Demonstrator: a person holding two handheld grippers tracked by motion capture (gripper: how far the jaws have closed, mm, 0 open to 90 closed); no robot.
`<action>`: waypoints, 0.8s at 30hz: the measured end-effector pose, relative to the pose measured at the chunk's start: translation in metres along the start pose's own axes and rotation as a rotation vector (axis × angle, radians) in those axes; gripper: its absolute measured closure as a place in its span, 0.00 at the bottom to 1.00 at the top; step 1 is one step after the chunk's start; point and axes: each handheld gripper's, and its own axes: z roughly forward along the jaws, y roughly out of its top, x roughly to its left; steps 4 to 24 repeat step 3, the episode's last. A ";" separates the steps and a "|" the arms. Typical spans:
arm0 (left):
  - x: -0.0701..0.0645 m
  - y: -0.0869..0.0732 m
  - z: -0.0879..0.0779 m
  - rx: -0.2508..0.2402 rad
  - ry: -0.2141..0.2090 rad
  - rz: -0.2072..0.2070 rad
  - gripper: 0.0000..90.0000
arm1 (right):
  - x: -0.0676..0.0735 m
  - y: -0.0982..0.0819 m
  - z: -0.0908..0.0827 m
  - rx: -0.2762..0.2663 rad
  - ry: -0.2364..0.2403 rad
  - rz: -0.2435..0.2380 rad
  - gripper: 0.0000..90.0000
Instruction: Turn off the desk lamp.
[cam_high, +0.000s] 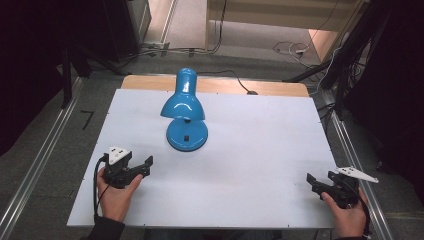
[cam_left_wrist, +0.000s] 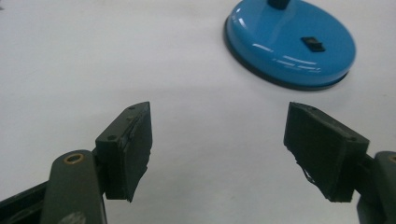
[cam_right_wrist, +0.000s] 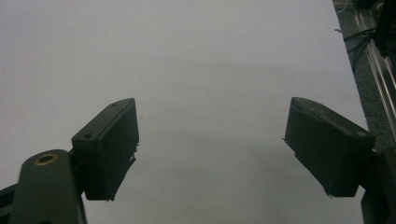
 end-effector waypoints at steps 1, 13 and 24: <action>0.003 -0.002 -0.001 0.000 0.011 -0.007 0.28 | 0.000 0.000 0.000 -0.003 0.000 0.000 0.18; 0.010 -0.006 -0.002 0.012 0.026 -0.022 0.27 | 0.000 0.000 -0.001 -0.005 0.001 0.001 0.18; 0.010 -0.006 -0.002 0.012 0.026 -0.022 0.27 | 0.000 0.000 -0.001 -0.005 0.001 0.001 0.18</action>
